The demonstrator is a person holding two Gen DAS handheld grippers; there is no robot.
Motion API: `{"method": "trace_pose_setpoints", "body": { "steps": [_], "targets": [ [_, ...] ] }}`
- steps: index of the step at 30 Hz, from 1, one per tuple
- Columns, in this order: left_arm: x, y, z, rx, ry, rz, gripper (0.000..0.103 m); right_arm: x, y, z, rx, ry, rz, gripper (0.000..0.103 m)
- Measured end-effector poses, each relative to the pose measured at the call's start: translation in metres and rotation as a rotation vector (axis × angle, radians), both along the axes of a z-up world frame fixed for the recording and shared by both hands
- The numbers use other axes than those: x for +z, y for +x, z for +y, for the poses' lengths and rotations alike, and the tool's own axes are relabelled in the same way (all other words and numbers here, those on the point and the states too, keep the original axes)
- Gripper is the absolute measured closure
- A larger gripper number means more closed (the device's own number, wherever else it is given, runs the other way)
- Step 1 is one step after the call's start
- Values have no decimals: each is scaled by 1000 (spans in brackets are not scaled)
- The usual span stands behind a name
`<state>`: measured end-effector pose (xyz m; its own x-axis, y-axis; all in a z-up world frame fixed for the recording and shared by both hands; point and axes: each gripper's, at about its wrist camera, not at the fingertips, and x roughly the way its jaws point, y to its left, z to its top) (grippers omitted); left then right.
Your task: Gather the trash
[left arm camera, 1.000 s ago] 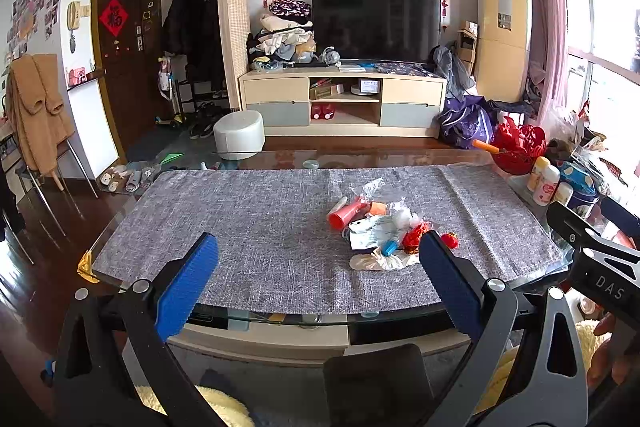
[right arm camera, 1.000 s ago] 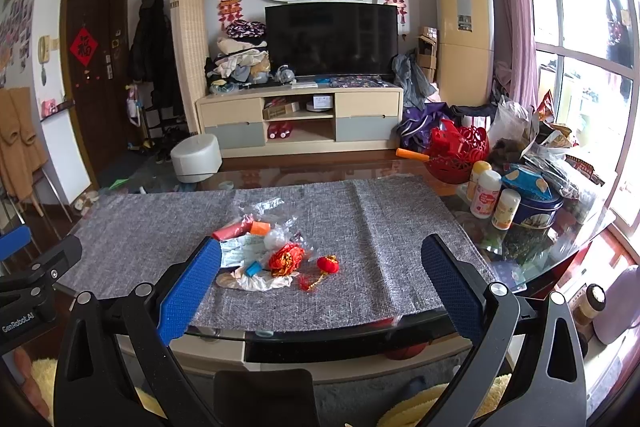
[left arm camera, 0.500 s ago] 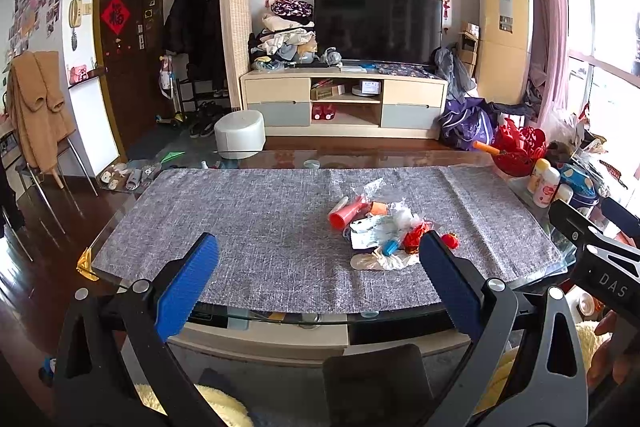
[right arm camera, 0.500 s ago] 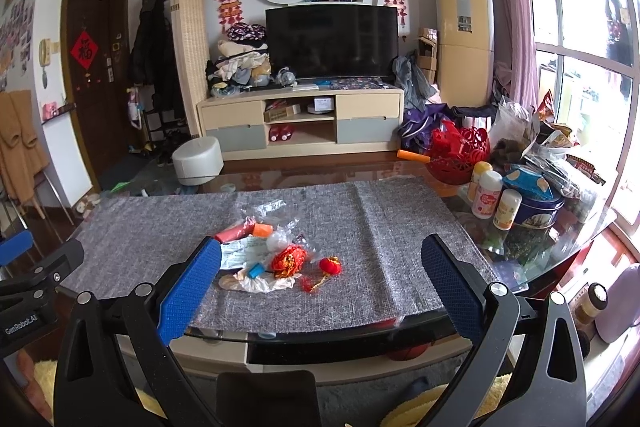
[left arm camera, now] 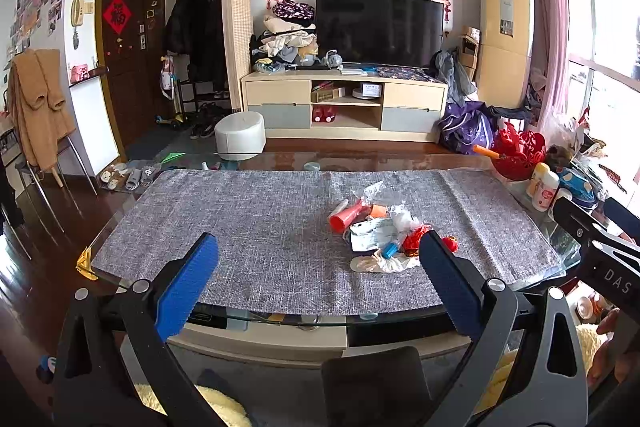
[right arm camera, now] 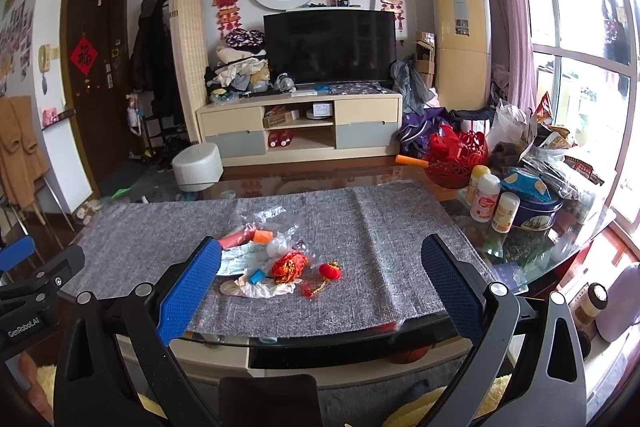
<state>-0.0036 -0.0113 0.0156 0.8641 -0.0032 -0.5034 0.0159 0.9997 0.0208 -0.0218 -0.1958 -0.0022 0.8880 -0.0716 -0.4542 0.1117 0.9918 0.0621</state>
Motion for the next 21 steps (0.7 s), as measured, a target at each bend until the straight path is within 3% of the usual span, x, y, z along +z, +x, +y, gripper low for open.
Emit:
{"method": "trace_pose_setpoints", "body": {
  "steps": [21],
  "targets": [
    [0,-1,3,1,-4,-2,8,0,-1,0,0,1,-2,3]
  ]
}}
